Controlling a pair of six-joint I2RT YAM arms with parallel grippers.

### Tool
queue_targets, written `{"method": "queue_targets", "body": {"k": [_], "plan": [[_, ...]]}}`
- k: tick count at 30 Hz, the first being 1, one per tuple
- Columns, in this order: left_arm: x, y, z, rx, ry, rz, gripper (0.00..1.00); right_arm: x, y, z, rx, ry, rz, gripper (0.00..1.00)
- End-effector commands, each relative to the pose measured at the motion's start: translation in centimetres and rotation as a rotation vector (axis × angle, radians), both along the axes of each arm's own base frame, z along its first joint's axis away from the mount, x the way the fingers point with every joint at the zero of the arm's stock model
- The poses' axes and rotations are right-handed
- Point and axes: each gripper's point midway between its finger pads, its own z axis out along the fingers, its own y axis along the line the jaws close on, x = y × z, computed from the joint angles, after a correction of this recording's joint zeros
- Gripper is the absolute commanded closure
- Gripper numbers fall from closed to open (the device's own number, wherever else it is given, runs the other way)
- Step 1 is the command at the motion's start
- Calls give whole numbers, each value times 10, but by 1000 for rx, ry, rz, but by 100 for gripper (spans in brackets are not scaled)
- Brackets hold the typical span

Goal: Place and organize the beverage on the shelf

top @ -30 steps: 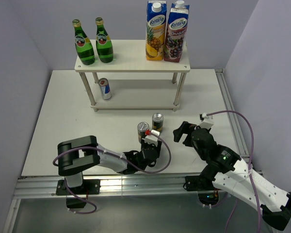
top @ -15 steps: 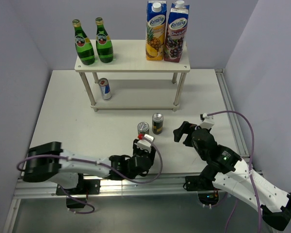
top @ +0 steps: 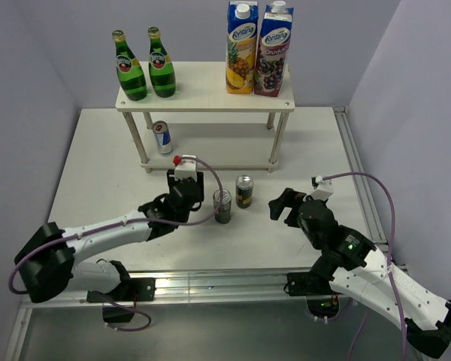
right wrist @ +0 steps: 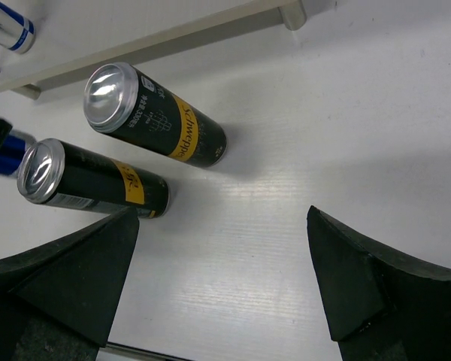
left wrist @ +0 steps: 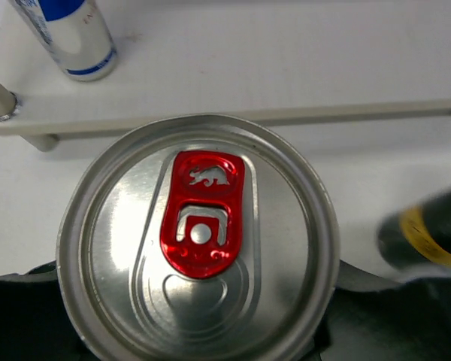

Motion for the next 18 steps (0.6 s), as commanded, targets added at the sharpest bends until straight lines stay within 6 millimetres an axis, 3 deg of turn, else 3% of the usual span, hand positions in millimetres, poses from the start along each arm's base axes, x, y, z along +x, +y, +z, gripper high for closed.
{"method": "queue_targets", "body": {"k": [1,2,9,18], "plan": [[49,-12,41,-57,-98,-11,100,3,3,8,20,-38,6,0],[64,-5,47,-60,-116,11,100,3,4,8,18,-36,6,0],[126,-2,54,-44,-148,54,100,3,4,7,18,-34,10,0],[174,9,44,-48,-176,129,100,4,5,5,6,-26,10,0]]}}
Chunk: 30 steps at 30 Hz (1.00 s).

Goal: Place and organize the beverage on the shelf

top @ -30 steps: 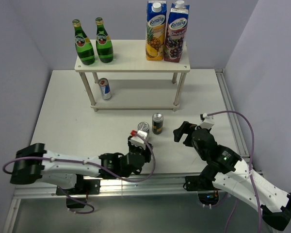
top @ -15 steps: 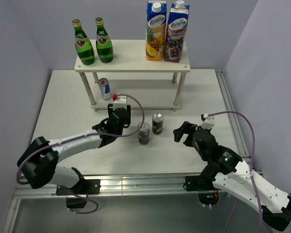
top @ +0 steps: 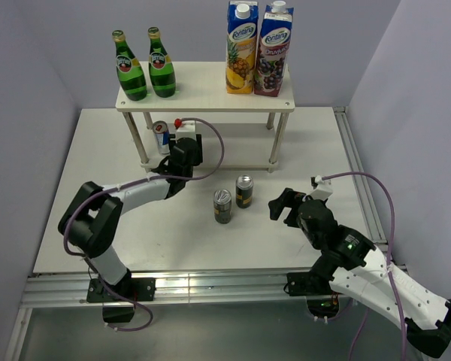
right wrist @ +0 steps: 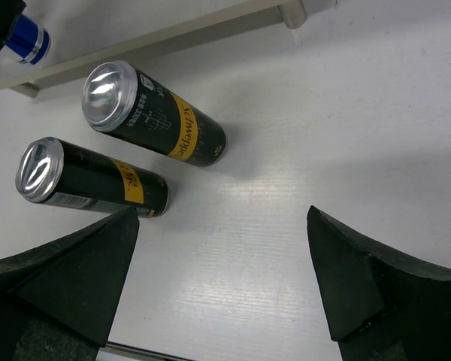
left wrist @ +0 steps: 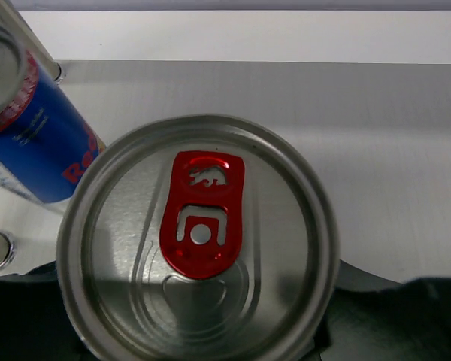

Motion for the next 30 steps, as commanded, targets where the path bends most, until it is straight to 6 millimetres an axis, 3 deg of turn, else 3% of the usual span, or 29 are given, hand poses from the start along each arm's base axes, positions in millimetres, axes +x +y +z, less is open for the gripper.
{"method": "queue_targets", "body": {"k": [1,6,12,27,30], "plan": [[31,-7,45,-73,-142,20,100,4,5,5,9,-27,9,0],[50,-1,29,-68,-123,43,100,4,5,5,8,-25,9,0],[58,13,12,-65,-127,111,100,4,5,5,5,-23,9,0],[78,29,6,-80,-140,166,100,4,5,6,8,-25,9,0],[81,28,5,-76,-136,164,91,4,5,6,8,-24,10,0]]}}
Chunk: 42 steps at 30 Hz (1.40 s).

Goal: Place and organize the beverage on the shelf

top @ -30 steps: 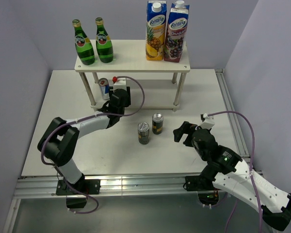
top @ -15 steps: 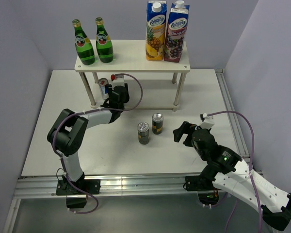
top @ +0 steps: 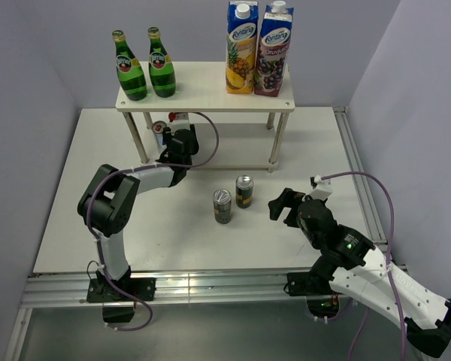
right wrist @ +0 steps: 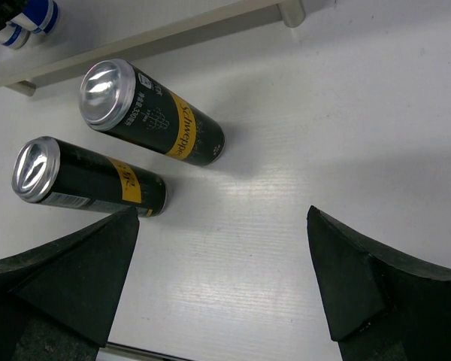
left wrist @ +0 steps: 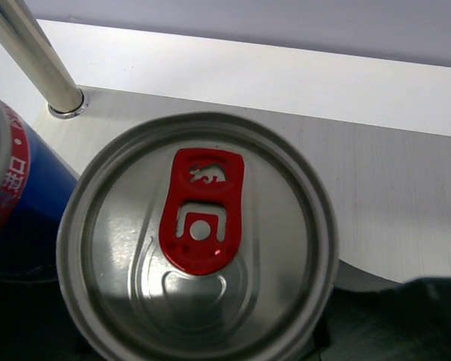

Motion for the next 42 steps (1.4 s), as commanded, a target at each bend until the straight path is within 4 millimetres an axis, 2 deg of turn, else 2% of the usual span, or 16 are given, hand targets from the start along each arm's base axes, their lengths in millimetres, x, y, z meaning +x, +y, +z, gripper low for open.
{"method": "queue_targets", "body": {"k": [1,3,7,10,17,22,24,27,28,30,33,38,41,42], "plan": [[16,-1,30,-45,-88,28,87,4,5,7,17,-29,8,0],[17,-2,28,-46,-86,30,75,4,5,7,16,-30,8,0],[15,0,29,-54,-93,23,34,3,5,8,20,-31,9,0],[12,0,29,-55,-90,19,22,3,4,7,19,-30,9,0],[5,0,24,-55,-68,5,16,3,4,7,20,-33,6,0],[-10,-6,24,-69,-57,-17,1,3,4,8,22,-34,6,0],[-19,-7,26,-71,-52,-19,1,3,4,8,22,-34,4,0],[-39,-22,28,-62,-44,-53,1,3,4,9,24,-36,4,0],[-43,-25,34,-63,-52,-62,1,3,4,9,24,-36,4,0],[-52,-36,35,-62,-44,-90,1,3,3,8,24,-36,4,0],[-62,-43,40,-74,-38,-114,1,4,3,9,22,-37,3,0],[-78,-44,51,-82,-43,-125,1,3,4,9,24,-38,5,0],[-98,-45,53,-84,-30,-122,1,4,4,9,22,-37,4,0],[-110,-48,44,-76,-9,-141,1,4,4,9,22,-37,5,0]]}}
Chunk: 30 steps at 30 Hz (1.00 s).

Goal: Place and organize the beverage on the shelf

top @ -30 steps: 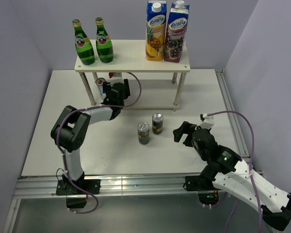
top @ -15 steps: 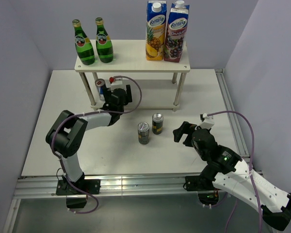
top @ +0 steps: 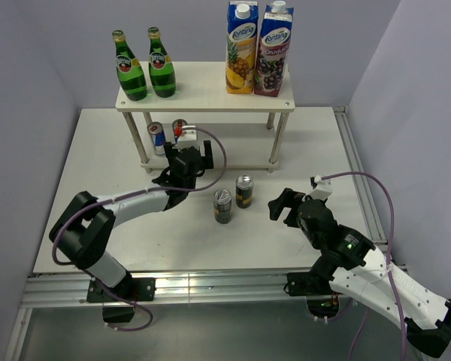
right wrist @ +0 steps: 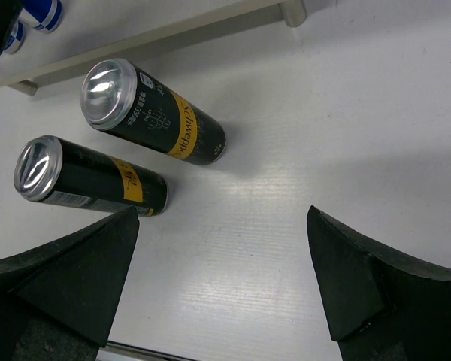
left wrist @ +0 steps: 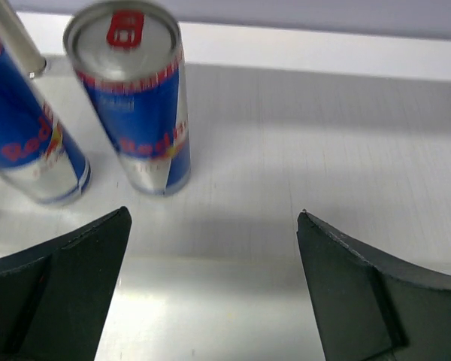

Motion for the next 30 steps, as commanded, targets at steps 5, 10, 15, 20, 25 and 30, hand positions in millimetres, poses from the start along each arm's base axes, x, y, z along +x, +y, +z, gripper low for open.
{"method": "queue_targets", "body": {"k": [5,10,15,20,25,30], "plan": [[-69,5,13,-91,2,-11,1,4,3,7,15,-33,3,0],[-122,2,26,-160,-6,-123,2,4,4,8,20,-36,4,0],[-165,-19,44,-246,-9,-354,2,4,4,8,18,-37,3,0],[-194,-41,20,-252,32,-471,2,4,2,8,20,-38,-5,0],[-210,-65,-18,-249,77,-560,3,4,3,8,20,-37,2,0],[-217,-74,-45,-240,90,-578,3,4,3,8,21,-35,1,0]]}}
